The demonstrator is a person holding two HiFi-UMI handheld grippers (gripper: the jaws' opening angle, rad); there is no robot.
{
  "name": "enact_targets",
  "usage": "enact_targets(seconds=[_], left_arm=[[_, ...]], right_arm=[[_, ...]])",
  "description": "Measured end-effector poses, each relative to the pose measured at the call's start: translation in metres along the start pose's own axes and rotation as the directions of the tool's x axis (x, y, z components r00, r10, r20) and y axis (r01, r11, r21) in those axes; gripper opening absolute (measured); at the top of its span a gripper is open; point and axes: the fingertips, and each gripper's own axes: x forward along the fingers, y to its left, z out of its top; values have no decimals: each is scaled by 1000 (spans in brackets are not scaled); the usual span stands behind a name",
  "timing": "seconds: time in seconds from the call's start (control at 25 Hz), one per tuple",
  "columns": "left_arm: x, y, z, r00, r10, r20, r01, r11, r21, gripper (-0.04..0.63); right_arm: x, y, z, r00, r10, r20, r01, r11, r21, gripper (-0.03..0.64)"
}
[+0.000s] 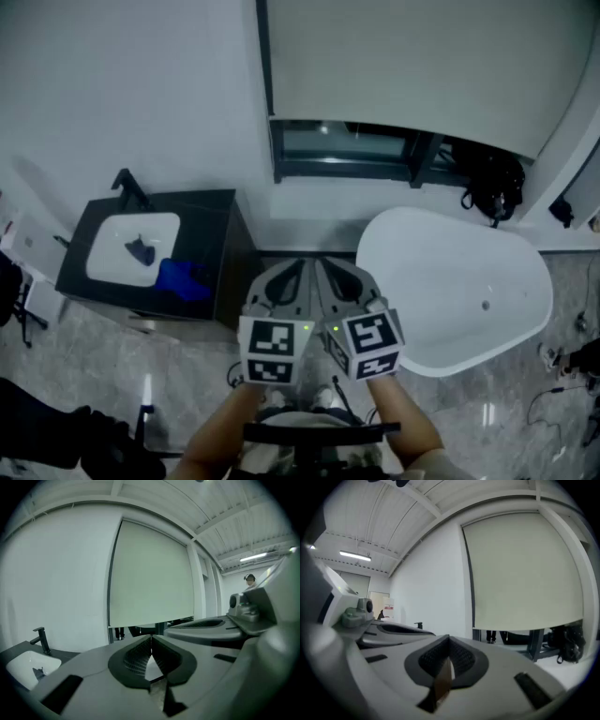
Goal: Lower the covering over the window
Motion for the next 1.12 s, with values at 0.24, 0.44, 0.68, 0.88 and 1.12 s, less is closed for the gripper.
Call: enact_targets(seconds=[0.24, 0.44, 0.68, 0.88, 1.12], left_arm=[[6, -5, -4, 1000, 6, -13, -6, 1000, 0, 23], [12, -6, -6, 999, 28, -27, -28, 999, 16, 23], [19, -5, -8, 998, 59, -36, -59, 998, 24, 23], [29, -11, -5, 996, 82, -38, -80, 996, 49, 23], [46, -11, 2, 994, 103, -39, -100, 992, 74, 17]], right_arm=[[-1, -9, -9, 1000, 0, -6, 0, 1000, 20, 12], [1, -17, -13, 1000, -6, -2, 6, 999, 34, 8], [3, -15, -14, 999, 41, -6, -41, 999, -12, 3], [6, -27, -22, 994, 104, -43, -101, 993, 65, 6], [17, -46, -21, 990, 137, -45, -132, 986, 98, 6]])
